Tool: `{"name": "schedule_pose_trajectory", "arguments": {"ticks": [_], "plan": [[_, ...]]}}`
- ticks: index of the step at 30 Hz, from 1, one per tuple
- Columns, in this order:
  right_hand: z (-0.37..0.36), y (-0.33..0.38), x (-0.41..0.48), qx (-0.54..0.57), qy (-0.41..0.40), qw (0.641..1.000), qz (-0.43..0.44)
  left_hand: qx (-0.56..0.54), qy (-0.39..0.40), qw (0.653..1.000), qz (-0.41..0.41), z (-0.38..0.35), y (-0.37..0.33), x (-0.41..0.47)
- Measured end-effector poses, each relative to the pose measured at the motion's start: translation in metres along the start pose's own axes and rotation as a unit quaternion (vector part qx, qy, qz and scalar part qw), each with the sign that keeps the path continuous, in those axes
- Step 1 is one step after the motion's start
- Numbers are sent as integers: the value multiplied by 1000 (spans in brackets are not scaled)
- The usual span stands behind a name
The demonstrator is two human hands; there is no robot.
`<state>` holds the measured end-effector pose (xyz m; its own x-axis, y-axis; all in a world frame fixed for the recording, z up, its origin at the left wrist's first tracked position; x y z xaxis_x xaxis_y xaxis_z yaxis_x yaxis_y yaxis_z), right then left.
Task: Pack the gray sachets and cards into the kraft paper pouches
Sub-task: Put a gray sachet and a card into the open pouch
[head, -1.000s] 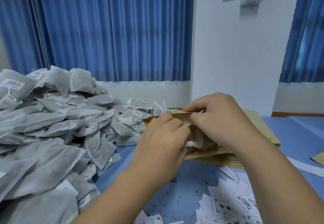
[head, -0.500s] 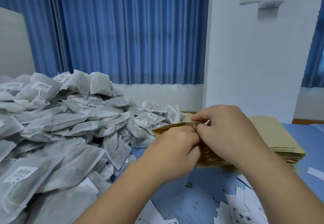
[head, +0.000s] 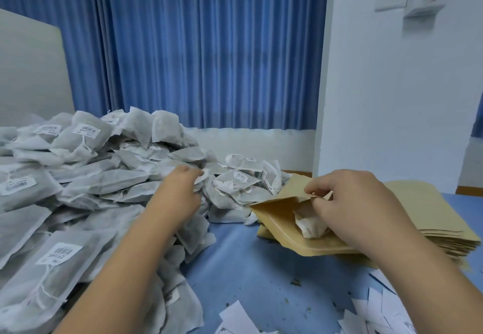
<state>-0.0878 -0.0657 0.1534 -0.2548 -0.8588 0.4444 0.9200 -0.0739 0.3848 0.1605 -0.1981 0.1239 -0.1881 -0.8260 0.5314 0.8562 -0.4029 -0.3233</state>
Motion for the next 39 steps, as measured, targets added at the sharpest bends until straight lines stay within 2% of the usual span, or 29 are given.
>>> {"name": "schedule_pose_trajectory", "arguments": {"ticks": [3, 7, 14, 18, 21, 23, 26, 30, 32, 34, 39], "plan": [[-3, 3, 0, 1, 5, 1000, 7, 41, 37, 998, 34, -24, 25, -3], [-4, 0, 2, 7, 6, 1000, 4, 169, 60, 981, 69, -34, 43, 5], [-1, -3, 4, 15, 2, 1000, 3, 319, 99, 942, 33, -40, 43, 28], [-1, -3, 4, 19, 4, 1000, 11, 350, 73, 934, 26, -37, 44, 35], [-1, -4, 5, 22, 8, 1000, 13, 321, 46, 945, 35, -27, 45, 34], [-1, -6, 6, 26, 9, 1000, 12, 268, -5, 963, 34, -16, 39, 32], [0, -7, 6, 25, 6, 1000, 12, 124, -111, 986, 29, 8, 25, 23], [2, -5, 5, 27, 7, 1000, 15, -39, -184, 981, 48, 32, 7, 2], [3, -5, 5, 25, 5, 1000, 16, -90, -186, 978, 42, 40, -4, -4], [4, -6, 5, 25, 5, 1000, 15, -103, -149, 983, 12, 43, -21, -5], [8, -10, 6, 27, 3, 1000, 8, -36, -51, 997, -50, 33, -57, -7]]}}
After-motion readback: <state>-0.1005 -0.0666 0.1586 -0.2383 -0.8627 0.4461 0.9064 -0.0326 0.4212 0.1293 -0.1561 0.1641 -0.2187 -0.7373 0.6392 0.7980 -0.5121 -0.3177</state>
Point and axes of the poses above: each hand's wrist, its own x-axis towards the middle knuckle, its own z-axis out of the back of the hand, y = z × x, the point moved 9 cm from there along x, towards the middle knuckle, and after that the axes turned 3 degrees about -z, right-handed, at the moved point
